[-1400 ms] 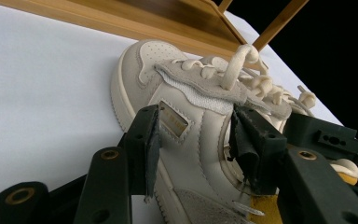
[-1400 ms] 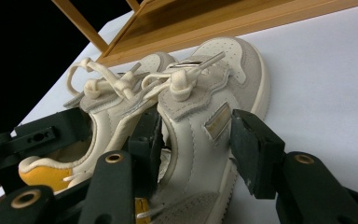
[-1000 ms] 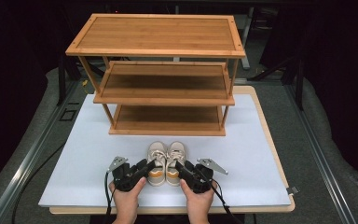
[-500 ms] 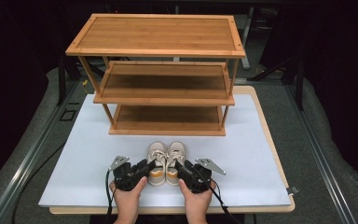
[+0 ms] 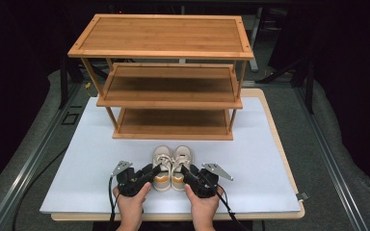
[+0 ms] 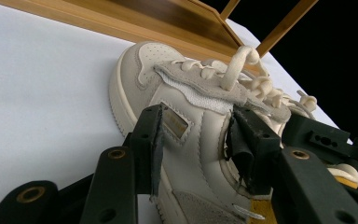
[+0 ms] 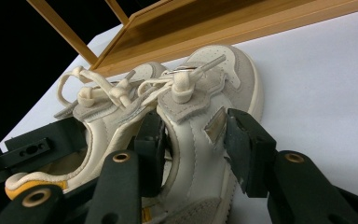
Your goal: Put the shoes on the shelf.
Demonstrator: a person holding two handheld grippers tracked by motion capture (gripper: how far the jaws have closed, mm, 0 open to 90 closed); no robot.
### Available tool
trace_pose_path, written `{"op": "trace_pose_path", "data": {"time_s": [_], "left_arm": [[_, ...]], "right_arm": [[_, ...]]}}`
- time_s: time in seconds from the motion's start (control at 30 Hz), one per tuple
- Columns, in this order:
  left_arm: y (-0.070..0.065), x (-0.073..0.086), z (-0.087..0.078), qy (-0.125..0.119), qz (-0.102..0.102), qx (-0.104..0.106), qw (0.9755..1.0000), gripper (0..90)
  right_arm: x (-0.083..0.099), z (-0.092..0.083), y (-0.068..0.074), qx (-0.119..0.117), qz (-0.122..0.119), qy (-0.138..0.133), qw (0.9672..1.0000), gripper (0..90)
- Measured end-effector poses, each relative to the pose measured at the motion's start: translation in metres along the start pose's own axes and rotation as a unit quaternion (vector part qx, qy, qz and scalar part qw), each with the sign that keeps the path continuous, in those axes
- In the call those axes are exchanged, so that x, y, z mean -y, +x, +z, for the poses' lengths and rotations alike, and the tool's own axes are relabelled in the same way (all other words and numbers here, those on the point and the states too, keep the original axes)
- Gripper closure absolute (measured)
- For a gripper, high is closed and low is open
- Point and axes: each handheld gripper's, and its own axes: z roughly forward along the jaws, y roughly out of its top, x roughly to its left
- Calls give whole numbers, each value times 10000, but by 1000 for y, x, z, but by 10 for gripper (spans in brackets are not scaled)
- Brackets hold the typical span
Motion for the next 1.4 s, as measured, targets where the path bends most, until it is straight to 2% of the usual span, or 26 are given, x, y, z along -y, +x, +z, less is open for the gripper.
{"op": "trace_pose_path", "data": {"time_s": [0.03,0.07,0.2,0.3,0.37,0.43,0.63,0.77,0.8,0.83,0.93,0.97,1.03,1.07,1.23,1.37,1.4], "left_arm": [[0,0,0,6,13,-7,10000,565],[0,-1,0,8,7,-5,10000,567],[0,-2,0,21,29,16,10000,570],[0,-4,-1,9,45,24,10000,571],[-2,-8,-2,15,59,22,10000,571],[-3,-9,-3,13,51,21,10000,571],[-6,-19,-7,-7,67,28,10000,570],[-9,-23,-9,-11,69,28,10000,570],[-12,-27,-12,-20,82,40,10000,571],[-13,-29,-13,-31,95,45,9999,570],[-15,-34,-15,-42,128,49,9999,571],[-16,-35,-16,-46,125,54,9999,570],[-18,-38,-17,-46,111,51,9999,571],[-18,-39,-18,-39,126,61,9999,571],[-24,-47,-22,-11,123,75,9999,571],[-26,-51,-23,-27,139,83,9999,572],[-27,-51,-23,-28,126,88,9999,571]], "right_arm": [[0,0,0,0,0,0,10000,588],[-1,-1,-1,-44,18,115,9999,590],[-2,-2,-1,-67,36,133,9999,594],[-3,-1,0,-94,78,-18,9999,594],[-5,-3,0,-119,80,73,9999,595],[-5,-2,0,-121,92,1,9999,595],[-15,-5,7,-63,37,40,10000,594],[-20,-6,11,-129,29,-8,9999,595],[-24,-10,13,-128,1,92,9999,595],[-25,-10,14,-143,18,5,9999,595],[-29,-11,16,-173,24,-4,9998,595],[-31,-13,17,-122,-4,48,9999,595],[-34,-15,19,-140,18,31,9999,595],[-35,-14,19,-230,33,-30,9997,595],[-41,-18,22,-263,104,-49,9996,595],[-45,-20,24,-255,49,-60,9996,595],[-47,-22,25,-158,28,34,9999,594]]}}
